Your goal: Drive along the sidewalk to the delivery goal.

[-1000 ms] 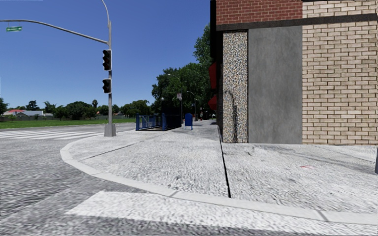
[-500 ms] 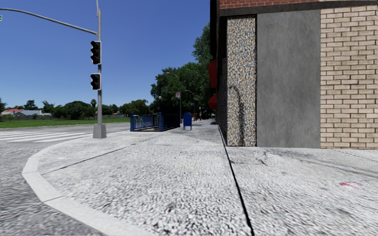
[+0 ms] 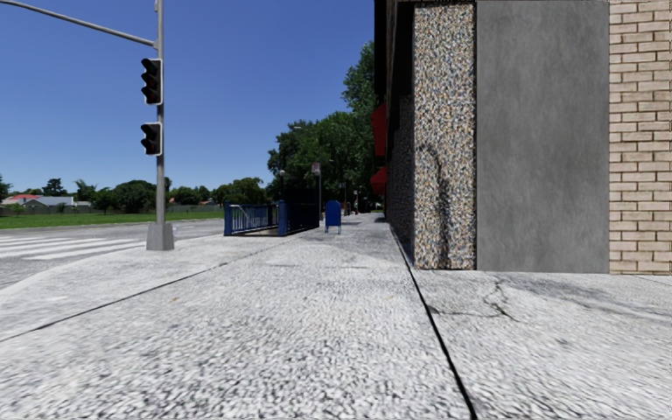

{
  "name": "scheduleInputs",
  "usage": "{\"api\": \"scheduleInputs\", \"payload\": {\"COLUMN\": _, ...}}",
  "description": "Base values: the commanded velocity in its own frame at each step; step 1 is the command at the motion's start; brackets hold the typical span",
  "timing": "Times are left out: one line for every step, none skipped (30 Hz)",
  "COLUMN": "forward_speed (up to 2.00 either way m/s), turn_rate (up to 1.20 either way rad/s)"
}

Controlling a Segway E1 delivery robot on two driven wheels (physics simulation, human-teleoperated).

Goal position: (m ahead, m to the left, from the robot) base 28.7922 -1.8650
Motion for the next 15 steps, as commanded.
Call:
{"api": "scheduleInputs", "payload": {"forward_speed": 1.38, "turn_rate": 0.0}}
{"api": "scheduleInputs", "payload": {"forward_speed": 1.38, "turn_rate": 0.0}}
{"api": "scheduleInputs", "payload": {"forward_speed": 1.38, "turn_rate": 0.0}}
{"api": "scheduleInputs", "payload": {"forward_speed": 1.38, "turn_rate": 0.0}}
{"api": "scheduleInputs", "payload": {"forward_speed": 1.38, "turn_rate": 0.0}}
{"api": "scheduleInputs", "payload": {"forward_speed": 1.38, "turn_rate": 0.0}}
{"api": "scheduleInputs", "payload": {"forward_speed": 1.38, "turn_rate": 0.0}}
{"api": "scheduleInputs", "payload": {"forward_speed": 1.38, "turn_rate": 0.0}}
{"api": "scheduleInputs", "payload": {"forward_speed": 1.38, "turn_rate": 0.0}}
{"api": "scheduleInputs", "payload": {"forward_speed": 1.38, "turn_rate": 0.0}}
{"api": "scheduleInputs", "payload": {"forward_speed": 1.38, "turn_rate": 0.0}}
{"api": "scheduleInputs", "payload": {"forward_speed": 1.38, "turn_rate": 0.0}}
{"api": "scheduleInputs", "payload": {"forward_speed": 1.38, "turn_rate": 0.0}}
{"api": "scheduleInputs", "payload": {"forward_speed": 1.38, "turn_rate": 0.0}}
{"api": "scheduleInputs", "payload": {"forward_speed": 1.38, "turn_rate": 0.0}}
